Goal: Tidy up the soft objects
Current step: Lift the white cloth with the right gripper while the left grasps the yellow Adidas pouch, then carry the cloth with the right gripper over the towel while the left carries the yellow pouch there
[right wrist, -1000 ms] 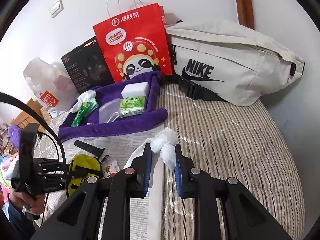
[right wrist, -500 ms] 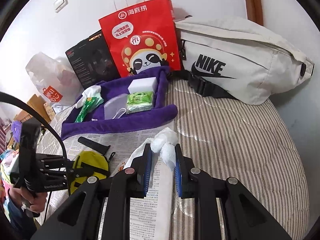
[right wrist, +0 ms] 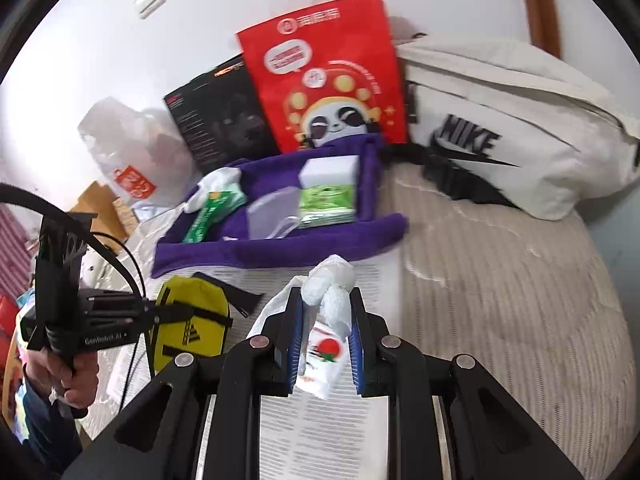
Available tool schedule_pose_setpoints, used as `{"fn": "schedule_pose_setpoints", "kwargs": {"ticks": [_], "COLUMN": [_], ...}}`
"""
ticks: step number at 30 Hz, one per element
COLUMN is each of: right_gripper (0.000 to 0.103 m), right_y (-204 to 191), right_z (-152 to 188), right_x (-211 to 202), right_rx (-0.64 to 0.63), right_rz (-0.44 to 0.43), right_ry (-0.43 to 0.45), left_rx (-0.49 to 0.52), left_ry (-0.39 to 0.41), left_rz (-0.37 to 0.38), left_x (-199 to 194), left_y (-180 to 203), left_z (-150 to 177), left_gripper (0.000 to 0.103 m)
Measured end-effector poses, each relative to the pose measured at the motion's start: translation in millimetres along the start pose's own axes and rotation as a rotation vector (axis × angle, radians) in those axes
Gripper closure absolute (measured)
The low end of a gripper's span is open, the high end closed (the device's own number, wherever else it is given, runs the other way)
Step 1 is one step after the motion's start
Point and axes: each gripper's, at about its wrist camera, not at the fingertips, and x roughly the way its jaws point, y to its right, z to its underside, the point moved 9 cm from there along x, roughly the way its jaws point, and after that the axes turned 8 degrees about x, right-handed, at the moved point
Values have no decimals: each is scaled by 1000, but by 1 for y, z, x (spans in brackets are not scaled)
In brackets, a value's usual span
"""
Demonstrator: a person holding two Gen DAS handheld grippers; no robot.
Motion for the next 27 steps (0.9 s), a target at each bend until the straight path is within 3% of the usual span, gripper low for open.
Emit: {"fn": "schedule_pose_setpoints", "kwargs": {"ticks": [7,19,27], "right_gripper": [82,82,82], "right_y": [-29,-55,-72], "right_z": [1,-12,-41], "right_x": [18,38,58], "right_rx": [-41,-102,-138], "right_rz": [-34,-38,-31], "right_ry": [-39,-54,-49], "left_rx": [-49,-60,-72], "left_ry": [48,92,128], "left_rz": [-39,-72,-68], "left_x": [-27,-38,-46], "left_y": [-32,-60,-76], "left_z": [-5,-16,-35], "left_gripper": [97,97,97]}}
